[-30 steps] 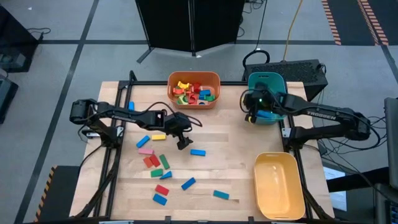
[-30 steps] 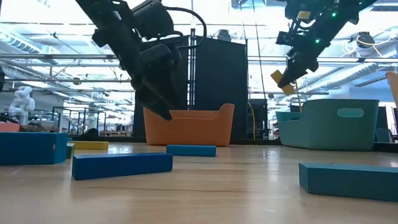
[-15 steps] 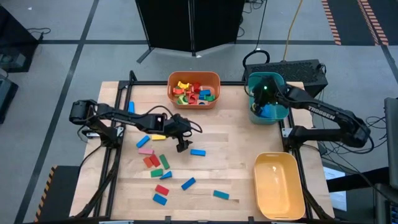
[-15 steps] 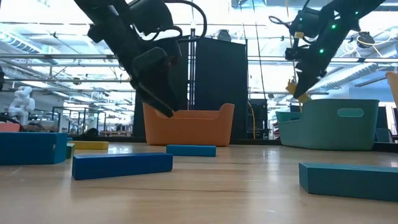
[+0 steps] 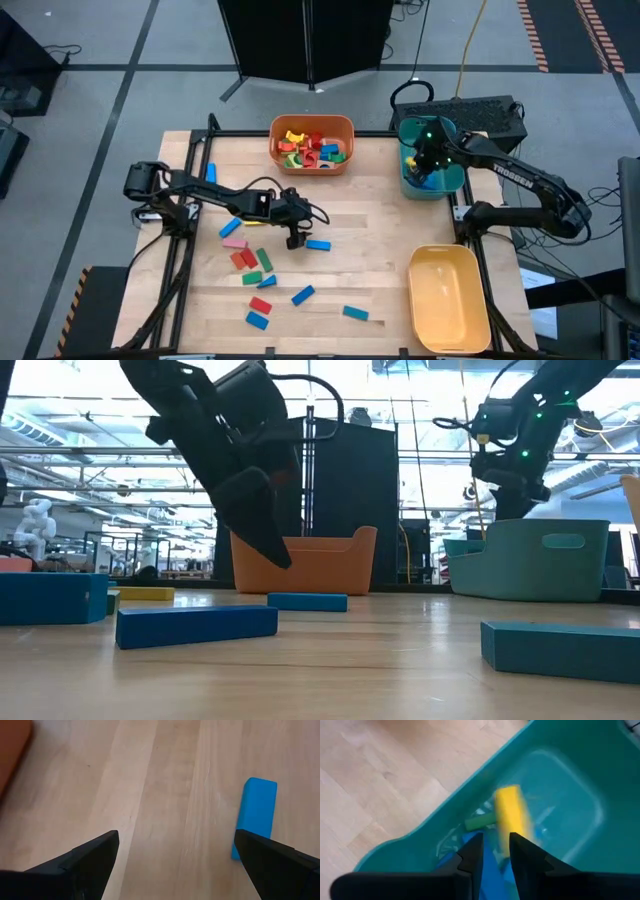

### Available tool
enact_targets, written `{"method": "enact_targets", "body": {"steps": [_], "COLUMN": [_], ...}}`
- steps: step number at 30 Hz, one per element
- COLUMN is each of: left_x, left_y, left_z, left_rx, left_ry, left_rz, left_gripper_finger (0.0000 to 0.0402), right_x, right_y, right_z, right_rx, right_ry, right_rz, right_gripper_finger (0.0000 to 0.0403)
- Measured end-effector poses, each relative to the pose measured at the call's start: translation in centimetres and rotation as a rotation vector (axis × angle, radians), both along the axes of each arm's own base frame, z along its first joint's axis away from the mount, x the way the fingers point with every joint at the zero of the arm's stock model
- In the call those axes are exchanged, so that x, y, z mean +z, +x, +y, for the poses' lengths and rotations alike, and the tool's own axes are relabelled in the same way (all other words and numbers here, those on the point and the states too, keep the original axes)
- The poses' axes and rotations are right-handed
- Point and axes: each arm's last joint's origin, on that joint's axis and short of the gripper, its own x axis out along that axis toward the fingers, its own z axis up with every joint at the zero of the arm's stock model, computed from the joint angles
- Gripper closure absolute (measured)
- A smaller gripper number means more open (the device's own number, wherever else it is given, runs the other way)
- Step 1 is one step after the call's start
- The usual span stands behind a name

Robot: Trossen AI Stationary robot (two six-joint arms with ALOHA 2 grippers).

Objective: Sort blocks by size
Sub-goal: Put the yellow rectangular block into the green bin, then put the blue rectangular block into the green bin

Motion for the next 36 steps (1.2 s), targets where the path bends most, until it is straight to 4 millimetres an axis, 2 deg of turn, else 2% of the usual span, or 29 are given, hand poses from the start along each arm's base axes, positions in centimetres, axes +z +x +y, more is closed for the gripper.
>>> {"method": "enact_targets", "body": {"steps": [8,19,27,32,36], "left_x": [-1.3,-2.5,-1.7,-1.2,-1.1], "left_y": [0.5,1.1,1.3,1.3,1.3], "left_z": [-0.2,-1.9,-2.6,-3.1,-4.4], "left_rx": [-0.035,-0.164,-0.166,-0.108,-0.069], "left_ry": [0.023,0.065,0.072,0.003,-0.070], "left_rz": [0.024,0.018,-0.039,-0.078,-0.103], "left_gripper_finger": [0.0007,0.0007,0.0007,0.0007,0.0007], "right_x": [-0.2,-0.1,-0.1,-0.2,-0.1], "right_y": [0.4,0.6,0.6,0.5,0.6], "right_z": [-0.5,-0.6,-0.6,-0.5,-0.4], "right_rx": [0.009,0.021,0.023,0.021,0.031], "right_ry": [-0.011,-0.029,-0.030,-0.013,0.015], "right_rz": [-0.014,-0.023,-0.023,-0.029,-0.060], "right_gripper_finger": [0.0321,0.0321,0.0321,0.0321,0.0321]}}
